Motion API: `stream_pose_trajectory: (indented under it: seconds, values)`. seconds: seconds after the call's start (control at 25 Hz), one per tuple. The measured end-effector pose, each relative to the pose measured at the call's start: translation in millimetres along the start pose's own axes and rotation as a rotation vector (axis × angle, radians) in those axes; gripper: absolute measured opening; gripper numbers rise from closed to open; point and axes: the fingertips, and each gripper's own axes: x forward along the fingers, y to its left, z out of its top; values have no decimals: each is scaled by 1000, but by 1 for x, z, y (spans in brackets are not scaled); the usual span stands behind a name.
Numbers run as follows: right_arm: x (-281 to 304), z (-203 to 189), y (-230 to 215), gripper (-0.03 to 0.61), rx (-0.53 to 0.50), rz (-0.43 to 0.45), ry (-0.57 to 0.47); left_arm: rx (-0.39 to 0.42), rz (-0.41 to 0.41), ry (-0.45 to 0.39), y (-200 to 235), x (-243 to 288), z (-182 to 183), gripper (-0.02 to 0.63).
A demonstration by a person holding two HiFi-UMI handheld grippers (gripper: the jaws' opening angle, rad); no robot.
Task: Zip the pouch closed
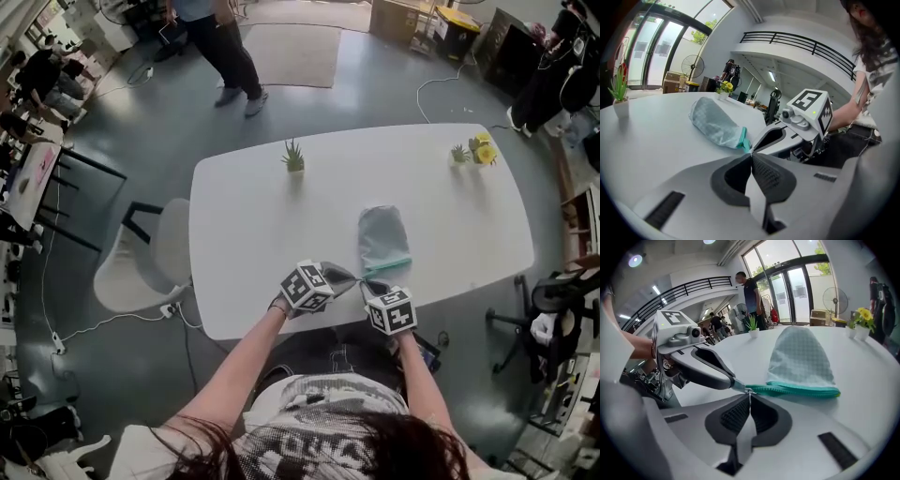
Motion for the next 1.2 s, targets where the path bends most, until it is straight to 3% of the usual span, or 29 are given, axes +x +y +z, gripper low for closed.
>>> stream_pose_trajectory:
  seconds: [0.52,1.2]
  values:
    - [7,-1,-5,5,-18,34,23,46,6,38,10,0,-4,12]
    - [-6,-6,-63,6,6,-62,82,41,50,63,33,-24,-8,12]
